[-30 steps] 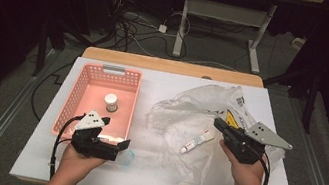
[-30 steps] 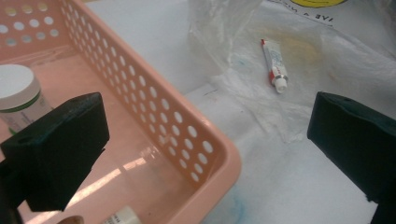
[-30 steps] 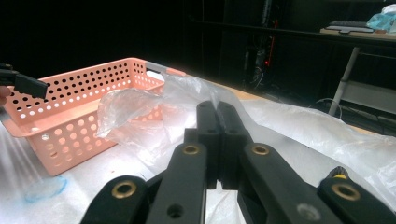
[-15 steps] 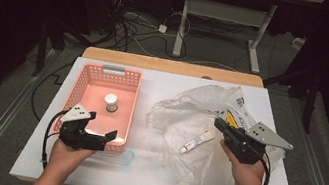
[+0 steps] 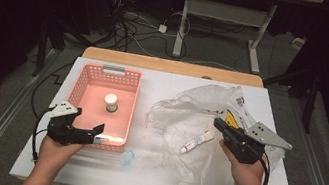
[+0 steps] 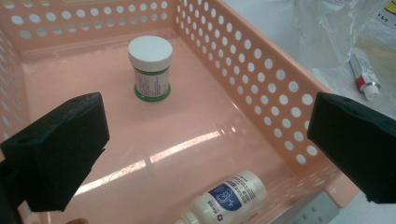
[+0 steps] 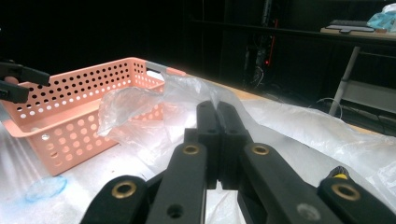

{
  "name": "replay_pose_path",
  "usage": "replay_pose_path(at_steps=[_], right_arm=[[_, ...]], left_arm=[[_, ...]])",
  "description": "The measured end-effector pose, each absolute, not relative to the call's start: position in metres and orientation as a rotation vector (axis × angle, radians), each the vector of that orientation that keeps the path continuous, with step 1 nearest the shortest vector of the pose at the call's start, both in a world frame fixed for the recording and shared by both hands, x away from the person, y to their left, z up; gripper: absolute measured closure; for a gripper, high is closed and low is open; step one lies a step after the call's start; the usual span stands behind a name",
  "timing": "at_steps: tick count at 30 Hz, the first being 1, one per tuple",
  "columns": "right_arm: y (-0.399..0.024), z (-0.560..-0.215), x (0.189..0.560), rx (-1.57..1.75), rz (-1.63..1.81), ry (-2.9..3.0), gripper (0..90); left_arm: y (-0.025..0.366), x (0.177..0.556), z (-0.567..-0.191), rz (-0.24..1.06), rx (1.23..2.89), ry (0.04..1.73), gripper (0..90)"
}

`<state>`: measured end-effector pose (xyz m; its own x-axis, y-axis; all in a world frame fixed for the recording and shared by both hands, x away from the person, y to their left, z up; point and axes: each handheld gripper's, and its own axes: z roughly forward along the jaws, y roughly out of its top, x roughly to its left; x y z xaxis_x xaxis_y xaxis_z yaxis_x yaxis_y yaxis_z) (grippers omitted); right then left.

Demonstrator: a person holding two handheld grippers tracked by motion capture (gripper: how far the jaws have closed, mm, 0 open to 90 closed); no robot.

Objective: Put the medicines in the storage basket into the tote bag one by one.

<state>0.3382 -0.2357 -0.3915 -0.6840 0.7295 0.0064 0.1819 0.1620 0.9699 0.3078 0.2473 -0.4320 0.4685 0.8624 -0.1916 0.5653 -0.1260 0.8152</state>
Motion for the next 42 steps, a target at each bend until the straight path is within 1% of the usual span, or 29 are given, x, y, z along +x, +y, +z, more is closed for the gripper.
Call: replay_pose_path(at_steps=[6, 13, 18, 26, 33, 42], right_arm=[[-0.236, -0.391, 0.338, 0.855, 1.546, 1.976, 90.0], [-0.237, -0.390, 0.338, 0.855, 1.549, 1.972, 90.0], [-0.237, -0.390, 0.337, 0.859, 1.551, 1.966, 90.0], [-0.237, -0.390, 0.338, 0.861, 1.549, 1.966, 90.0], [-0.238, -0.389, 0.338, 0.861, 1.555, 1.962, 90.0], [-0.239, -0.389, 0.338, 0.866, 1.557, 1.960, 90.0]], left_arm=[[0.242, 0.309, -0.426, 0.409, 1.817, 1.207, 0.0], [0.231, 0.323, -0.413, 0.413, 1.816, 1.182, 0.0], [0.228, 0.338, -0.408, 0.396, 1.797, 1.177, 0.0], [0.221, 0.367, -0.405, 0.387, 1.827, 1.192, 0.0], [0.216, 0.386, -0.404, 0.369, 1.819, 1.196, 0.0], [0.217, 0.410, -0.410, 0.373, 1.852, 1.250, 0.0]])
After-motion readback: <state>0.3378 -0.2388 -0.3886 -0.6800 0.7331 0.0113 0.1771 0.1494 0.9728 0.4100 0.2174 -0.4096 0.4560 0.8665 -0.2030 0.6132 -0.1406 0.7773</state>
